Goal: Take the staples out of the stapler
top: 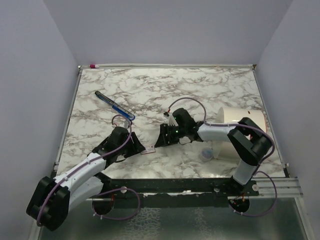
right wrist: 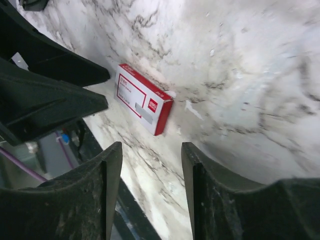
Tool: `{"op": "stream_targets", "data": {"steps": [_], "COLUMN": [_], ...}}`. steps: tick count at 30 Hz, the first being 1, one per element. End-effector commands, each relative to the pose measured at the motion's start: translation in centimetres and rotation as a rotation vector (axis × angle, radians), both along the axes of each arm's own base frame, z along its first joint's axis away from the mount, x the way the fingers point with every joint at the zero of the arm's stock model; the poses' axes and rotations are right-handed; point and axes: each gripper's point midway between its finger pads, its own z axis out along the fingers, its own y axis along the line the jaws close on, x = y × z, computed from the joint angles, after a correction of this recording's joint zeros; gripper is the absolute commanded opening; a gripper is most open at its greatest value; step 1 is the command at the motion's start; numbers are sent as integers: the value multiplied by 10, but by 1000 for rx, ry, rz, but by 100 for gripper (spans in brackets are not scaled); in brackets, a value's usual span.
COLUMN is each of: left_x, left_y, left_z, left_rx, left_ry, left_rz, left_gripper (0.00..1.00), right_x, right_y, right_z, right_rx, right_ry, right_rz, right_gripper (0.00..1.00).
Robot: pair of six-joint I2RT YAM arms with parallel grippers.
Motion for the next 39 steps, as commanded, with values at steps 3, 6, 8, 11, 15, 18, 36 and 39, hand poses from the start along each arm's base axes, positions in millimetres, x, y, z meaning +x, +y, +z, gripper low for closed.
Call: {"op": "stream_targets", "data": {"steps": [3, 6, 8, 11, 15, 18, 36, 39], "left_x": [22, 42, 58, 82, 100, 102, 76, 75], "left_y": [37, 51, 59, 66, 65, 64, 75, 76], "left_z": [35, 79, 116, 186, 277, 334, 416, 416], "left_rx": [160, 226, 278, 345, 380, 390, 350, 348], "left_ry": [-113, -247, -352, -524, -723, -852, -1067, -1064], "left_rz": [145, 180, 197, 190, 160, 134, 130, 132], "left_gripper": [63, 69, 75, 81, 84, 85, 89, 89], "right_x": [51, 73, 87, 98, 94, 75, 15, 15], "right_y": [-54, -79, -93, -113, -143, -167, -218, -218], "right_z": [36, 75, 111, 177, 277, 340, 444, 442], "right_rx": [-175, -200, -208, -219, -170, -117, 29, 30], "right_ry": [-305, -440, -546, -712, -926, -1077, -1292, -1273], "right_rz": [-67, -111, -148, -232, -366, -416, -523, -528], "right_gripper": [59, 65, 70, 85, 100, 100, 100, 100]}}
